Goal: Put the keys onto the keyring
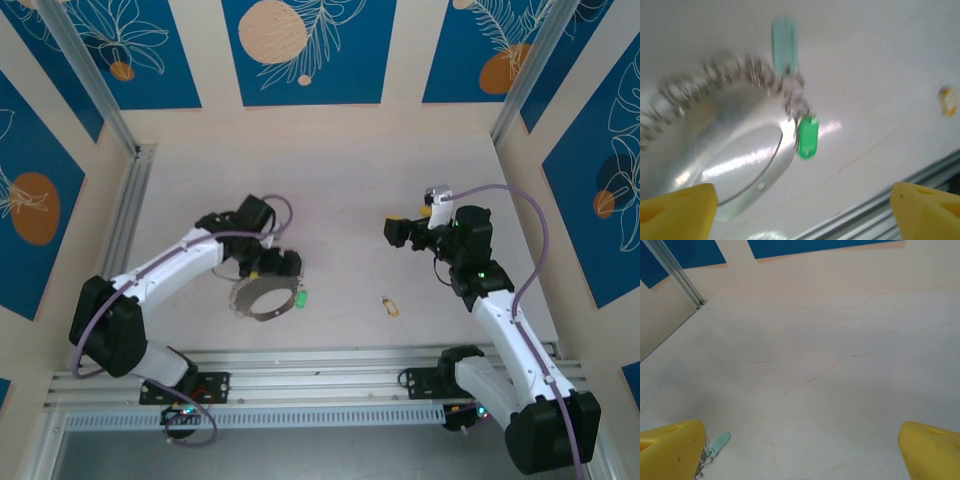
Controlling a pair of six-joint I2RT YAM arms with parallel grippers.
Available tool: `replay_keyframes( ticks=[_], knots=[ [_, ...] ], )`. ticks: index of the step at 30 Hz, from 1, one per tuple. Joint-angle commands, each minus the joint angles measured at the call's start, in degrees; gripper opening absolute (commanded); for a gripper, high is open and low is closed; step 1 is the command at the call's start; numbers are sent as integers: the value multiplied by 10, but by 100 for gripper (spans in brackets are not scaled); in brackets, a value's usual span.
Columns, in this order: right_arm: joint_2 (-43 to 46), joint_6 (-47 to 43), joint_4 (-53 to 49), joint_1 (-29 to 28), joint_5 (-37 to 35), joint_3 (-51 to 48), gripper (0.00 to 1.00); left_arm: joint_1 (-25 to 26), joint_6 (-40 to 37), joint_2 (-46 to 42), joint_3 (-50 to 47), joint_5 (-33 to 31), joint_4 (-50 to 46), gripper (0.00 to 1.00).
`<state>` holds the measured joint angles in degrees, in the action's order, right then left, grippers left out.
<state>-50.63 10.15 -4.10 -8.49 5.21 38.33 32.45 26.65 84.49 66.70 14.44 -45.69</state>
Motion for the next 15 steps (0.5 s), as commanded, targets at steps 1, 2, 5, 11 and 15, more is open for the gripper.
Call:
replay_keyframes(
  ticks=[1, 2, 5, 11, 15],
  knots=[
    [-8, 13, 3, 5, 14, -7, 99, -13, -48, 50, 50, -29, -46, 69],
    [-10, 15, 1, 7, 20, -8, 99, -13, -51, 64, 58, -19, -41, 59],
    [-10, 21, 6, 8, 36, -22, 99, -12, -57, 88, 61, 0, -26, 39],
    [-28, 34, 45, 8, 76, -53, 99, 4, -102, 90, 32, 6, -11, 27],
    [-53, 37, 72, 5, 105, -54, 99, 4, -125, 111, 39, 13, -10, 26]
  ],
)
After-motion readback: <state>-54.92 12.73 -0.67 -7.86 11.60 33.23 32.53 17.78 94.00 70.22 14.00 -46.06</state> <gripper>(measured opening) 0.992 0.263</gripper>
